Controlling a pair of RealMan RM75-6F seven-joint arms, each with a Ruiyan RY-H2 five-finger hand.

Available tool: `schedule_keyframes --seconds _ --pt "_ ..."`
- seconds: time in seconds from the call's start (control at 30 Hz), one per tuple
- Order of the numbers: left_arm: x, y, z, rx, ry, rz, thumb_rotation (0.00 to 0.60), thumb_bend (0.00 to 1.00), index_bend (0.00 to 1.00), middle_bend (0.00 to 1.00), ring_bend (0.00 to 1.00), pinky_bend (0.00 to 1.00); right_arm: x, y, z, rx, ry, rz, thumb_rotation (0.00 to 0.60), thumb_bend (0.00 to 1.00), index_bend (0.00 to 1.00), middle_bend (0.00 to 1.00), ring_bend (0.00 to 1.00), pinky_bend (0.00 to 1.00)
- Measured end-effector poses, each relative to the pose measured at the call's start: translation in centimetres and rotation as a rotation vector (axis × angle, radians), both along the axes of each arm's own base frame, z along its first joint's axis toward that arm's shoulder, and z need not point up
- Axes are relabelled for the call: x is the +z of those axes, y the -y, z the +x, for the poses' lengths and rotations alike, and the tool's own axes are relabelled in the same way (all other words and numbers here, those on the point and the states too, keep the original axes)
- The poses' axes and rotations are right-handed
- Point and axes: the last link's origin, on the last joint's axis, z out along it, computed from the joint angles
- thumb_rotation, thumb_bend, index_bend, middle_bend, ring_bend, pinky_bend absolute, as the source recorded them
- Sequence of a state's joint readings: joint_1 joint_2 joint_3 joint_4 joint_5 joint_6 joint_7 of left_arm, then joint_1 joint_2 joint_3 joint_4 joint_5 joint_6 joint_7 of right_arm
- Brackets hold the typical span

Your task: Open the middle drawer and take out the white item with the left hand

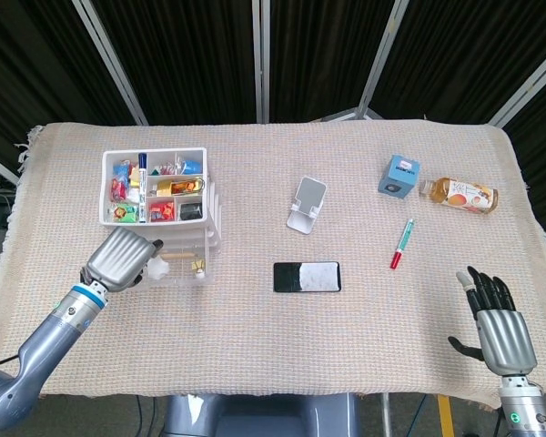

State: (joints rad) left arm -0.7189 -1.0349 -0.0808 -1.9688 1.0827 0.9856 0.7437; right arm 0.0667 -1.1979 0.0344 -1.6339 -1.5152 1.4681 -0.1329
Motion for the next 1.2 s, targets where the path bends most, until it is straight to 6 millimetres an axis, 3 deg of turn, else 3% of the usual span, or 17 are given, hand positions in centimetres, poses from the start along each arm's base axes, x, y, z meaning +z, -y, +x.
schedule_keyframes --seconds 0.27,0.47,1.2 --pt "-0.1 -0.3 0.3 -0.004 -0.020 0.001 0.600 0.07 0.45 1.00 0.96 0.82 -0.2 0.0 -0.1 -0.004 -0.004 0.004 0.600 0.00 0.00 0.00 0.00 0.00" --pt "-0.5 -0.4 0.7 -0.013 -0.038 -0.001 0.600 0.07 0.38 1.00 0.96 0.82 -0.2 0.1 -0.1 -0.004 0.000 0.002 0.600 0.00 0.00 0.00 0.00 0.00" --pt "-1.4 -0.8 1.4 0.002 -0.117 -0.037 0.600 0.08 0.42 1.00 0.96 0.82 -0.2 0.2 -0.2 -0.001 0.035 0.000 0.600 0.00 0.00 0.00 0.00 0.00"
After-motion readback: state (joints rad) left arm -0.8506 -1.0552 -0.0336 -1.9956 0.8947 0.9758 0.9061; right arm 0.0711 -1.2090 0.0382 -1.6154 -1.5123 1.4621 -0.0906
